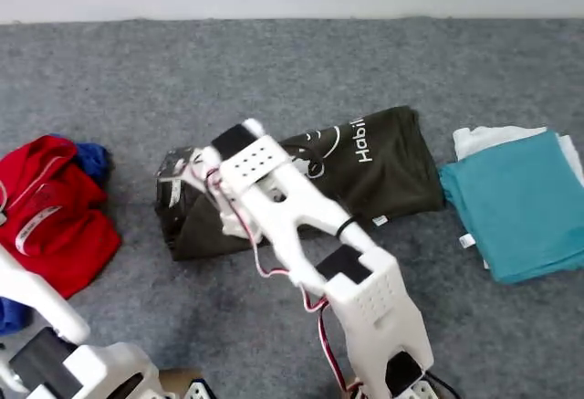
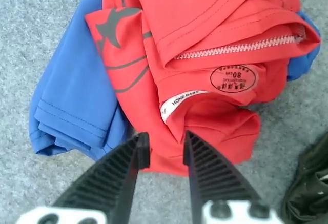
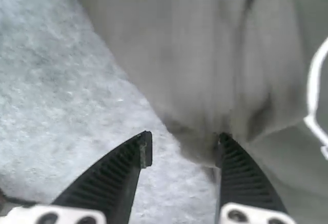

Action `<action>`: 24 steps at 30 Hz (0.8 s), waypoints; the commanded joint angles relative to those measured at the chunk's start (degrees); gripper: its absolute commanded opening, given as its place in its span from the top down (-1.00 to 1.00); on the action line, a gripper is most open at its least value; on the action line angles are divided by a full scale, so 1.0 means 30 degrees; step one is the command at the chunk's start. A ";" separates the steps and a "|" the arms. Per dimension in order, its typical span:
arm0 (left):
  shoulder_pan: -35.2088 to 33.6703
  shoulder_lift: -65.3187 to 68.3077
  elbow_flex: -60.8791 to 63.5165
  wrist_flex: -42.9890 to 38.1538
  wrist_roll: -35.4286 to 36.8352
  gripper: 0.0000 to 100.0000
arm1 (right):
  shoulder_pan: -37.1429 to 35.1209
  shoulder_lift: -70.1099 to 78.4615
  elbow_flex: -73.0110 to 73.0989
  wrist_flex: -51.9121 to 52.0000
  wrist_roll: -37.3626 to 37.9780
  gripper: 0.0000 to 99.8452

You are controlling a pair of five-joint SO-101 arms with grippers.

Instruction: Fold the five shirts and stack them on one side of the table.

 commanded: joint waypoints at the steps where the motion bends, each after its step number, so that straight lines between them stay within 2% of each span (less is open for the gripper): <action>1: 0.0147 -0.0821 -0.0073 -0.0293 -0.0029 0.76 | 0.0894 0.0425 -0.0059 -0.1978 0.0645 0.58; 10: 0.0147 -0.0821 -0.0073 -0.0264 -0.0029 0.76 | 0.0220 0.1656 -0.0117 -0.2623 0.1641 0.58; 16: 0.0147 -0.0821 -0.0073 -0.0264 -0.0029 0.76 | 0.0835 -0.1158 -0.1758 0.0015 0.1553 0.58; 22: 0.0147 -0.0821 -0.0073 -0.0147 -0.0029 0.76 | 0.3619 -0.3883 -0.2637 0.1099 0.1436 0.58; 24: 0.0147 -0.0821 -0.0073 -0.0117 -0.0029 0.76 | 0.5114 -0.4029 -0.2637 0.0864 0.0557 0.58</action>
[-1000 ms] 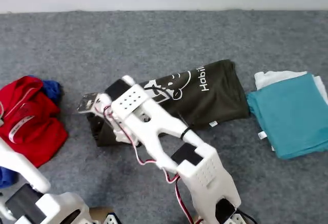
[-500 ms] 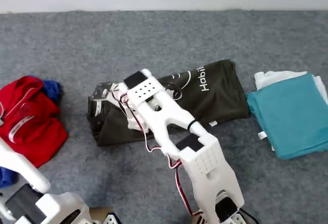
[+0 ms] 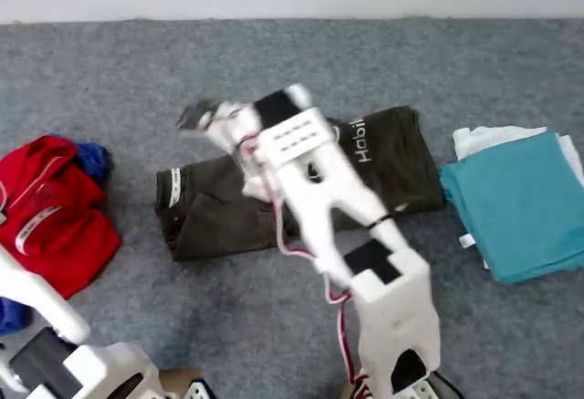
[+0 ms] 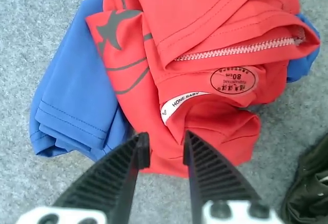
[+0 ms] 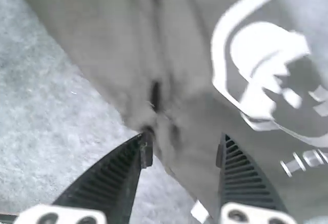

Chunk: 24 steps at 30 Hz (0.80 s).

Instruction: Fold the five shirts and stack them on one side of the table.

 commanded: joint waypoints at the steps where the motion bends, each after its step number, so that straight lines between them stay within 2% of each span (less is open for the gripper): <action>1: 0.0147 -0.0821 -0.0073 -0.0029 -0.0029 0.76 | 0.2769 -0.1363 -0.0703 -0.0044 -0.1407 0.58; 7: 0.0733 -0.0791 -0.0044 0.0498 -0.0029 0.76 | 0.8542 0.0894 -0.0674 -0.3473 -0.6242 0.57; 10: 0.2110 -0.0821 0.0513 0.0674 -0.0029 0.76 | 1.0300 0.2564 -0.0762 -0.4791 -0.6447 0.49; 14: 0.4161 -0.0821 0.1509 0.0645 -0.0029 0.76 | 1.1766 0.4293 -0.0791 -0.6403 -0.6447 0.34; 19: 0.5861 -0.0821 0.2330 0.0615 -0.0029 0.76 | 1.2440 0.5993 -0.0791 -0.8161 -0.6330 0.34; 24: 0.6505 -0.0938 0.2623 0.0674 -0.0029 0.76 | 1.2791 0.7370 -0.0791 -0.9714 -0.6330 0.34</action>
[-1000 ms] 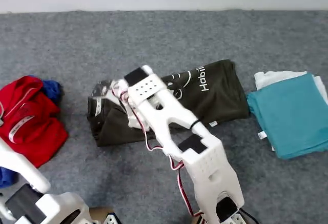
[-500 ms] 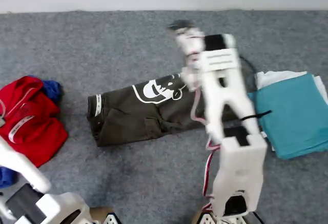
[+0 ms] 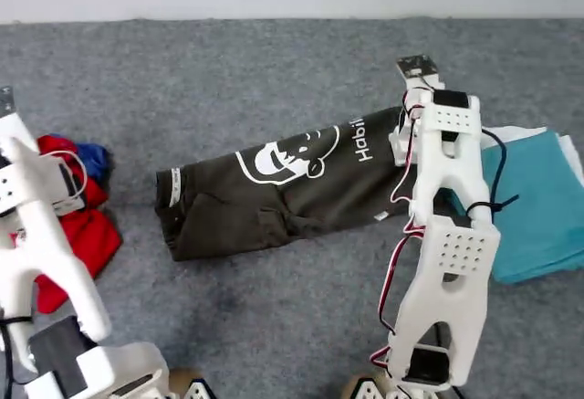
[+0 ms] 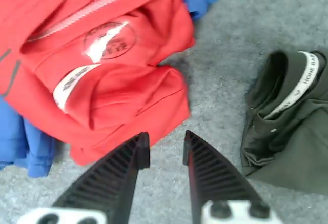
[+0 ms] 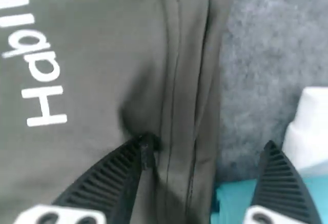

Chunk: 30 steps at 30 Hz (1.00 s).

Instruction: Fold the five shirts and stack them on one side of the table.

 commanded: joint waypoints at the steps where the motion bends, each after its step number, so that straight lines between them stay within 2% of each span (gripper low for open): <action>1: 0.0293 -0.0938 0.0103 0.0147 -0.0029 0.76 | 0.0366 0.0542 -0.0615 -0.0835 -0.0088 0.34; 5: 0.0293 -0.0879 0.0161 0.0117 -0.0029 0.76 | 0.0161 0.0806 -0.0615 -0.0747 0.0674 0.37; 10: 0.0293 -0.0879 0.0161 0.0117 -0.0029 0.76 | -0.1040 0.0777 -0.0615 0.0044 0.2579 0.63; 16: 0.0293 -0.0850 0.0161 0.0147 -0.0029 0.76 | -0.1275 0.0806 -0.0615 0.0249 0.2667 0.99; 22: 0.0293 -0.0821 0.0161 0.0147 -0.0029 0.76 | -0.1480 0.0601 -0.1026 0.1040 0.2637 0.98; 30: 0.0176 -0.0908 0.0161 0.0117 -0.0029 0.76 | -0.4850 -0.1480 -0.5070 0.6901 0.2608 0.98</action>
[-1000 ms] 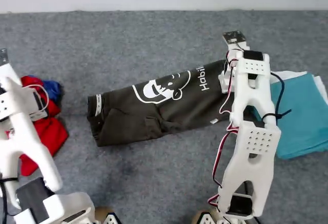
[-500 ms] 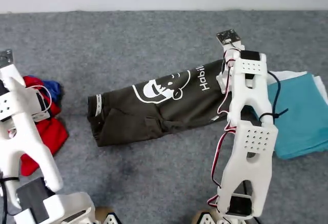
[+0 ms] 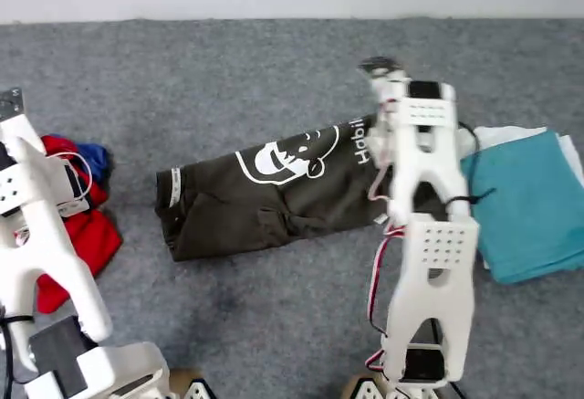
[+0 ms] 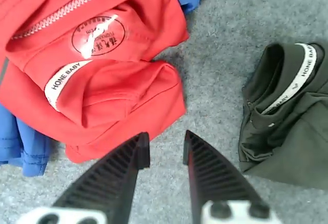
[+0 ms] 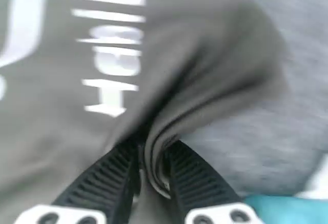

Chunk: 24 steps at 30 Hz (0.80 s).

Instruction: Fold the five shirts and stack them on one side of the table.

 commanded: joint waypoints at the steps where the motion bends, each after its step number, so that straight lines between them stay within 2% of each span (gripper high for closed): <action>1: 0.0059 -0.0938 -0.0103 0.0117 -0.0029 0.76 | -0.2300 -0.1949 -0.2110 0.2769 0.0088 0.98; 5: 0.0029 -0.0938 -0.0103 0.0117 -0.0029 0.76 | -0.4821 -0.2271 -0.3136 0.4615 0.0029 0.98; 11: -0.1231 -0.0821 -0.0190 0.0088 -0.0059 0.76 | -0.8103 -0.2242 -0.4513 0.5348 -0.1875 0.98; 17: -0.2374 -0.0791 -0.0103 -0.0440 -0.0059 0.76 | -1.1355 -0.1656 -0.5011 0.4762 -0.2081 0.98; 24: -0.2549 -0.0791 -0.0103 -0.0440 -0.0059 0.76 | -1.3319 -0.0425 -0.5011 0.2505 -0.2110 0.98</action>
